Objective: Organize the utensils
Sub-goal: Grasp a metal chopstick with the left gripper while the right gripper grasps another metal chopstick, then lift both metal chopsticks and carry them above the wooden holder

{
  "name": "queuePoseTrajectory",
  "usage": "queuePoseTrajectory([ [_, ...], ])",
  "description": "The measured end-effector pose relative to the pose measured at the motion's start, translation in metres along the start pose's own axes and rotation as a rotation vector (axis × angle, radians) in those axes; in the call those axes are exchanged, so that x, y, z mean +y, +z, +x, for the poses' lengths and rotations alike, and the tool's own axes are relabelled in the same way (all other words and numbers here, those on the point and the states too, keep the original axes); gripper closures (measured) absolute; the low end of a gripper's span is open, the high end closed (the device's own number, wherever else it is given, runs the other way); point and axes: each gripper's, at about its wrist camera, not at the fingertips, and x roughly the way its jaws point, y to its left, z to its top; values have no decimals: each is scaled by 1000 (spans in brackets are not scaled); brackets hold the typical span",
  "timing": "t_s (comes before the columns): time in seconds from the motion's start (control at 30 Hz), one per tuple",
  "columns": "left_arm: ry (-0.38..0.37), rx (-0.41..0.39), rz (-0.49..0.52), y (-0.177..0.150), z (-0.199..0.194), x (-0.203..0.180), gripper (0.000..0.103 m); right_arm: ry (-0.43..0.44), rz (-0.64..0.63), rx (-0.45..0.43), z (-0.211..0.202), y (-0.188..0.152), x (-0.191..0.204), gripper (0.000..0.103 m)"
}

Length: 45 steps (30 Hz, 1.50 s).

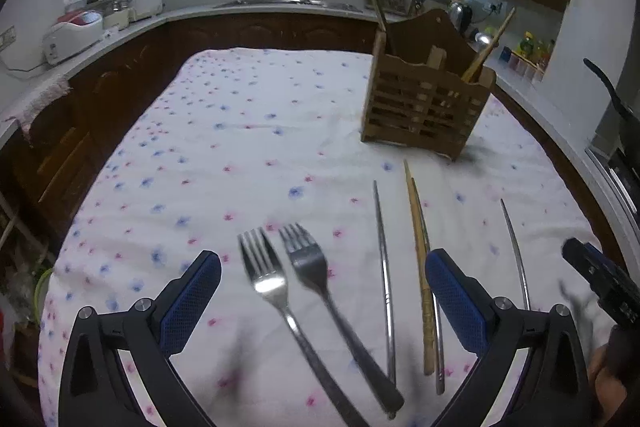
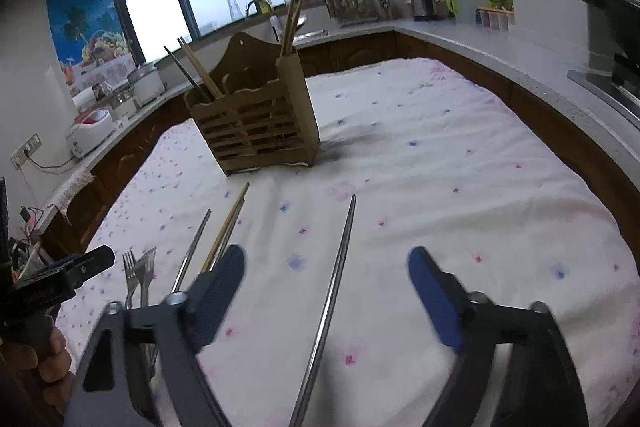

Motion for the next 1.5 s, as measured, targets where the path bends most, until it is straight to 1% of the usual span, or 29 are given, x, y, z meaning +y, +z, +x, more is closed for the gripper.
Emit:
queuePoseTrajectory([
  [0.03,-4,7,7,4,4,-2,5,-1,0,8,3,2,0,31],
  [0.07,-9,12,12,8,8,-3,13,-1,3,19,7,4,-1,38],
  [0.1,-21,23,19,13,13,-4,18,0,8,32,12,7,-2,42],
  [0.13,-31,32,23,16,18,-5,29,0,14,50,19,10,-4,43],
  [0.17,-40,45,25,20,24,-5,34,0,15,64,25,12,-5,47],
  [0.2,-49,59,31,25,31,-6,35,2,17,81,32,13,-6,52],
  [0.23,-56,70,42,29,38,-8,40,3,20,94,37,14,-7,55],
  [0.27,-65,82,51,32,45,-9,46,-2,20,113,44,15,-8,60],
  [0.33,-90,119,63,39,61,-12,48,-12,21,146,57,16,-11,63],
  [0.4,-100,152,67,44,74,-13,52,-22,21,172,67,18,-13,70],
  [0.47,-105,179,78,50,86,-16,58,-27,21,188,75,21,-16,74],
  [0.53,-99,201,102,55,99,-20,62,-38,12,205,82,24,-16,75],
  [0.6,-98,223,113,57,110,-25,63,-52,0,232,90,24,-16,79],
  [0.7,-93,258,117,60,126,-27,63,-80,-36,238,94,25,-10,81],
  [0.8,-104,295,125,58,141,-30,67,-104,-66,244,97,25,-5,84],
  [0.83,-96,283,138,58,142,-32,67,-114,-81,244,98,25,-2,84],
  [0.93,-68,283,180,56,144,-39,68,-141,-126,237,99,23,4,85],
  [1.0,-55,282,206,55,146,-45,69,-149,-149,230,100,21,8,92],
  [1.03,-49,278,215,55,147,-47,73,-146,-153,229,100,21,10,95],
  [1.07,-52,272,226,54,149,-49,80,-146,-149,226,100,21,10,96],
  [1.1,-58,269,228,53,149,-51,84,-139,-141,226,99,21,9,97],
  [1.13,-68,268,225,53,150,-51,94,-129,-128,227,99,22,7,97],
  [1.17,-74,267,223,53,151,-50,97,-113,-108,230,99,23,4,97],
  [1.3,-93,266,201,53,150,-46,98,-43,-18,225,91,27,-9,98],
  [1.37,-119,269,173,53,146,-41,98,-13,6,213,83,30,-10,98],
  [1.4,-126,265,165,54,143,-38,98,8,22,203,78,33,-11,98],
  [1.5,-148,238,130,58,126,-33,99,35,34,175,63,40,-11,98],
])
